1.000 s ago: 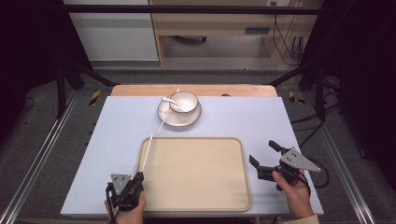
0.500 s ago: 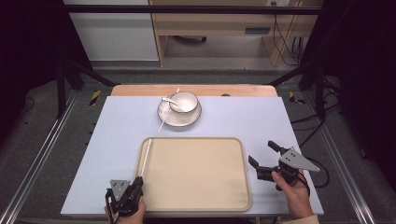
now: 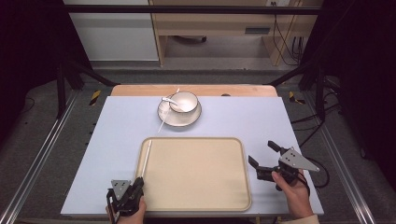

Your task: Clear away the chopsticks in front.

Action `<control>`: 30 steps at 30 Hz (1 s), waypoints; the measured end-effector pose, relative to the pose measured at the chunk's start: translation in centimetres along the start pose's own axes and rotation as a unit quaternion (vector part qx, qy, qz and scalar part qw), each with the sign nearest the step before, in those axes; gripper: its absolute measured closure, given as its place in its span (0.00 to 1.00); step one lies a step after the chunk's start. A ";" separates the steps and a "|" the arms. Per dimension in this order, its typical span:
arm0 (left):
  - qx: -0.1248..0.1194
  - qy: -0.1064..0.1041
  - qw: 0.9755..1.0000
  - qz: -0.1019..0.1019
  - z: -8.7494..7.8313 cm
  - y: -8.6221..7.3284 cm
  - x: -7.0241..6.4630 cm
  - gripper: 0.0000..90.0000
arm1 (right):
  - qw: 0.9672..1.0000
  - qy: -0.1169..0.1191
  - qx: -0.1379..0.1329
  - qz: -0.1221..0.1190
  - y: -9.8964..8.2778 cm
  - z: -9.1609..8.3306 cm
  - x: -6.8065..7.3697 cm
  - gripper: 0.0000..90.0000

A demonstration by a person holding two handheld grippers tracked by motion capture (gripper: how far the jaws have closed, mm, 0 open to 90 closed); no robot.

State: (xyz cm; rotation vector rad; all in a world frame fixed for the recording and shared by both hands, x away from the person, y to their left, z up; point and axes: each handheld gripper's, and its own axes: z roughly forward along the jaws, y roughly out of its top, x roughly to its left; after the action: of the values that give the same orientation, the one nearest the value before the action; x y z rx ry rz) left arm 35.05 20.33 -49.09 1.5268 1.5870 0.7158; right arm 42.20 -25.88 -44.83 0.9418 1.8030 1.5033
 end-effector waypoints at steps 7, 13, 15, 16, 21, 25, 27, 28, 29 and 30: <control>0.000 0.000 1.000 0.000 0.2 0.0 -0.1 0.95 | 1.000 0.001 0.001 -0.001 0.0 0.0 0.0 0.07; -0.002 -0.001 1.000 0.004 0.3 0.0 -0.2 0.94 | 1.000 0.000 0.000 0.000 0.0 0.0 0.0 0.07; -0.007 0.002 1.000 0.006 0.1 0.1 -0.3 0.91 | 1.000 0.001 0.000 0.001 0.0 0.0 0.0 0.07; -0.009 0.002 1.000 0.007 0.0 0.3 -0.3 0.87 | 1.000 0.001 -0.001 0.001 0.0 0.0 0.0 0.07; -0.012 -0.008 1.000 0.025 0.0 1.3 -0.3 0.76 | 1.000 0.001 -0.001 0.000 0.0 0.0 -0.1 0.07; -0.002 -0.030 0.998 0.058 0.6 3.0 -0.4 0.64 | 1.000 -0.001 -0.001 0.002 0.0 -0.1 -0.1 0.07; 0.011 -0.041 0.996 0.084 1.2 4.1 -0.5 0.59 | 1.000 -0.001 -0.002 0.001 0.0 0.0 -0.1 0.07; 0.020 -0.053 0.994 0.095 1.6 4.6 -0.6 0.50 | 1.000 -0.001 -0.001 0.000 0.0 0.0 -0.2 0.07; 0.026 -0.065 0.992 0.102 2.0 5.2 -0.6 0.50 | 1.000 -0.001 -0.001 0.000 0.0 0.0 -0.2 0.07; 0.023 -0.068 0.991 0.110 2.3 5.8 -0.7 0.50 | 1.000 0.000 -0.001 -0.003 0.0 0.0 -0.2 0.07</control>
State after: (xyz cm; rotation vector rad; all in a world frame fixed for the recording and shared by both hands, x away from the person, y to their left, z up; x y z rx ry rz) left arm 40.02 19.99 -45.23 1.7660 1.3559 0.6831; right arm 42.29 -26.03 -44.80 0.9365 1.8022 1.5005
